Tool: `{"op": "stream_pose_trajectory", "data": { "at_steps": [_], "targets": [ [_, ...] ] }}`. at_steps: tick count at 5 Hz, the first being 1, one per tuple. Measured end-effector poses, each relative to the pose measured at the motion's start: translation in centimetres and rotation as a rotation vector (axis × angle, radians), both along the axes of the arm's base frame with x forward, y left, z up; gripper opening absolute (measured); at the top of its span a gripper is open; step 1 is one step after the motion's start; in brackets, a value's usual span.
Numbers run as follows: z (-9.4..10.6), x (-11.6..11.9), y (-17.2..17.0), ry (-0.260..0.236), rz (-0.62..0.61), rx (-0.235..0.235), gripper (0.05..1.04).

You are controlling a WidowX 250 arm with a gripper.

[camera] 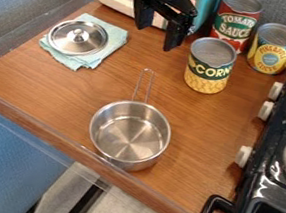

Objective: Moved the silver pot to the bottom left side of the table

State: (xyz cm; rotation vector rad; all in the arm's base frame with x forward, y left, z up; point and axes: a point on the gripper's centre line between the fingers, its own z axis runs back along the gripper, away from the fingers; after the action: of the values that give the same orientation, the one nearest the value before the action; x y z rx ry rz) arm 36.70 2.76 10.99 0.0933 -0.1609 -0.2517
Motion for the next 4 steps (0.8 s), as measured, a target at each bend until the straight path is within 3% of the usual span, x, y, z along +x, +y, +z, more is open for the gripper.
{"op": "stream_pose_trajectory", "data": {
  "at_steps": [2, 3, 4],
  "targets": [
    [-2.5, -2.1, -0.8, 0.073, -0.044, -0.029, 0.999],
    [-1.2, -4.1, -1.9, 0.044, -0.117, -0.047, 0.999],
    [0.1, -7.7, -3.1, 0.012, -0.216, -0.06, 0.999]
  ]
}}
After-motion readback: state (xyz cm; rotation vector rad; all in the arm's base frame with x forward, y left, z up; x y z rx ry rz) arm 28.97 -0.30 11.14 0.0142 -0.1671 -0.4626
